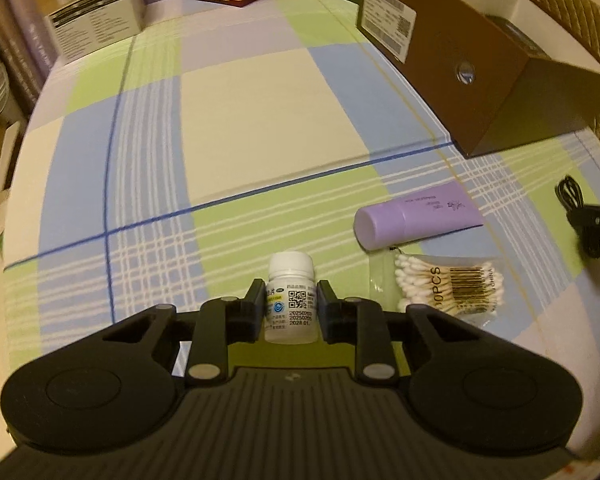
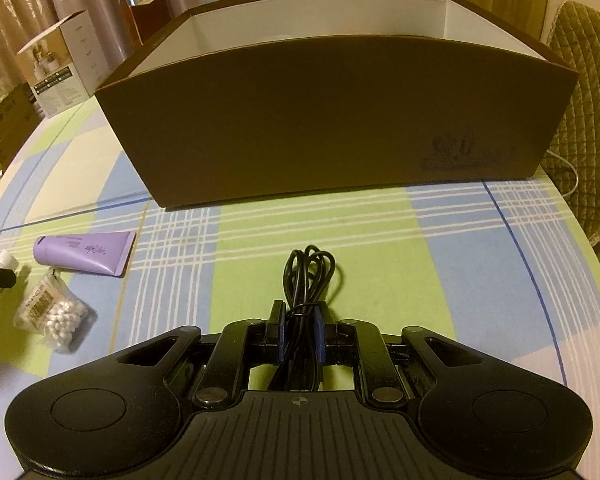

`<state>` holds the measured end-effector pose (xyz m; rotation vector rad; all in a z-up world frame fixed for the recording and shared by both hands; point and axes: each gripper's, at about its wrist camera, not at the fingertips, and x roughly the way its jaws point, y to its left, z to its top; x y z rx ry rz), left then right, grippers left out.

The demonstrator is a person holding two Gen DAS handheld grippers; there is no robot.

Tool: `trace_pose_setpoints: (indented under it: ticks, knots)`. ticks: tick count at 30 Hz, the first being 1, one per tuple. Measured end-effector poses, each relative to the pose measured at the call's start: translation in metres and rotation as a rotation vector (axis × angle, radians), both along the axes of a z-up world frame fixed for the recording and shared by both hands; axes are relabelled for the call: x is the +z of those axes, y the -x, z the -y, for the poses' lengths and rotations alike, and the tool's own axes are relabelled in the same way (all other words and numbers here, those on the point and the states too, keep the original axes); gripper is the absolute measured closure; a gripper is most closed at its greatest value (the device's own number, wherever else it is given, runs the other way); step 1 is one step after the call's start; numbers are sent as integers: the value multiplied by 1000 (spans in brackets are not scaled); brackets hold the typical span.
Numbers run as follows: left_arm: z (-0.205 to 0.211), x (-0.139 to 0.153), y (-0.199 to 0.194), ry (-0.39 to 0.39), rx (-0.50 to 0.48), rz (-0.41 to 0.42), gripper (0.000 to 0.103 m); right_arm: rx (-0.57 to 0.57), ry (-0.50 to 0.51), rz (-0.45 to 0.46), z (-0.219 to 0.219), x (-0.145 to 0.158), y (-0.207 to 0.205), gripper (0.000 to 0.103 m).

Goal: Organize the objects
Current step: 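Lower the black cable and pill bottle into the brown box and open both tools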

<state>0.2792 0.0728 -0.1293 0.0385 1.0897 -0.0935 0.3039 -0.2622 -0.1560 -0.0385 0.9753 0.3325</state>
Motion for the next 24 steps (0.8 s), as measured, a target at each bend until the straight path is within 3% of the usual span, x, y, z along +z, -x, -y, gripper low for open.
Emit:
trace_pose_setpoints:
  ticks: [11,24]
  knots:
    - [27,45,21,42,9,102,81,-12,-72,51,24,30,20,92]
    - [119,107,-19,83,-126,236,81,3,-223,162,58,104,2,92]
